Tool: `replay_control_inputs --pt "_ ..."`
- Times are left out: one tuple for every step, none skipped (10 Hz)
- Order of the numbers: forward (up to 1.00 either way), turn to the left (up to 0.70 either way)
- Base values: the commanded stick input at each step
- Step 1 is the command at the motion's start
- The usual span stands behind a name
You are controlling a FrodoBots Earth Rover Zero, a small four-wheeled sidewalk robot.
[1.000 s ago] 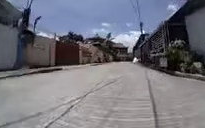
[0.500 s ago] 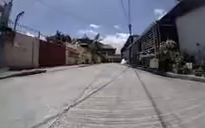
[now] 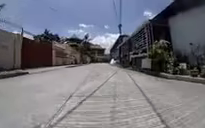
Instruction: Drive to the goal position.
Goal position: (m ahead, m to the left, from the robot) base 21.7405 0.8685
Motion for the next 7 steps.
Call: replay_control_inputs --pt "1.00 0.12" --pt "1.00 0.12" --pt "1.00 0.12" --pt "1.00 0.12" --pt "1.00 0.12" --pt "1.00 0.12" --pt "1.00 0.12"
